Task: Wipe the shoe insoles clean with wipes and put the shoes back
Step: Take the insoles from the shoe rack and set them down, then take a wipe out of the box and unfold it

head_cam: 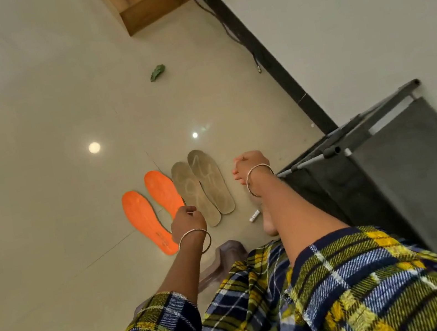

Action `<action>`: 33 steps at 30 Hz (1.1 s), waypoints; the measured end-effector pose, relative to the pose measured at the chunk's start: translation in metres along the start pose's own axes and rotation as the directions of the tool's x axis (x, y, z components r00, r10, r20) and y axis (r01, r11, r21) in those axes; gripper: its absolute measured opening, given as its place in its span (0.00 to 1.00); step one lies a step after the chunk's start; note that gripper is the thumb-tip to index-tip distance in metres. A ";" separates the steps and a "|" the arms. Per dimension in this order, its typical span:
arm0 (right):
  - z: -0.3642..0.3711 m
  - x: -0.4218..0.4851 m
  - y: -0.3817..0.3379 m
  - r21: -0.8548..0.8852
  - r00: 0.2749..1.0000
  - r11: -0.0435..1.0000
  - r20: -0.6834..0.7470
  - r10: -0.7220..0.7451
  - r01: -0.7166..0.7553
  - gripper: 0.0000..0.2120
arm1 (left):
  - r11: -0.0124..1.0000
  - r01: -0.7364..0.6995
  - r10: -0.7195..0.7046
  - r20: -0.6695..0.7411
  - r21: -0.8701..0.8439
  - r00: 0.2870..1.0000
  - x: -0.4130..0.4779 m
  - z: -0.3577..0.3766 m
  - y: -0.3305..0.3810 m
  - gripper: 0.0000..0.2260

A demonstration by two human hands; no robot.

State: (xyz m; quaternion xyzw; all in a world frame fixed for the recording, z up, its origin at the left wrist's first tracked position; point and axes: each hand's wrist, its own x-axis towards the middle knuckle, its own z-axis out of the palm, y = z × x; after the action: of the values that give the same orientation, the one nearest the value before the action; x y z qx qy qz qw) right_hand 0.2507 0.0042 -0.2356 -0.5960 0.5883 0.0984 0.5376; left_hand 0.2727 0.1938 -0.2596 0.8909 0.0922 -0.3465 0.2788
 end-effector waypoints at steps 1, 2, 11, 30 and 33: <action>-0.004 -0.012 -0.006 0.031 0.998 0.999 -0.038 -0.042 0.043 0.13 | 1.000 -0.025 0.025 -0.018 -0.006 1.000 -0.008 -0.007 0.005 0.11; -0.010 -0.026 -0.012 0.072 0.995 0.994 -0.066 -0.075 0.080 0.13 | 0.998 -0.056 0.055 -0.027 -0.025 0.998 -0.016 -0.014 0.009 0.11; -0.057 -0.150 -0.015 0.196 0.957 0.951 -0.213 -0.197 0.240 0.11 | 0.928 -0.364 0.361 -0.051 -0.078 0.931 -0.106 -0.063 0.032 0.11; -0.200 -0.414 0.076 0.297 0.636 0.711 -0.724 -0.268 0.637 0.08 | 0.494 -0.826 0.850 -0.047 -0.271 0.524 -0.361 -0.109 0.114 0.07; -0.225 -0.432 0.093 0.312 0.598 0.701 -0.776 -0.201 0.641 0.08 | 0.412 -0.859 0.904 0.021 -0.304 0.426 -0.400 -0.095 0.122 0.06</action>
State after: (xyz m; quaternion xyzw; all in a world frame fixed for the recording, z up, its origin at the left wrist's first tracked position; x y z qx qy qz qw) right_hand -0.0645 0.1162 0.1297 -0.5274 0.5770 -0.4469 0.4349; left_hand 0.0727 0.1577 0.1177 0.7267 -0.3755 -0.2119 0.5348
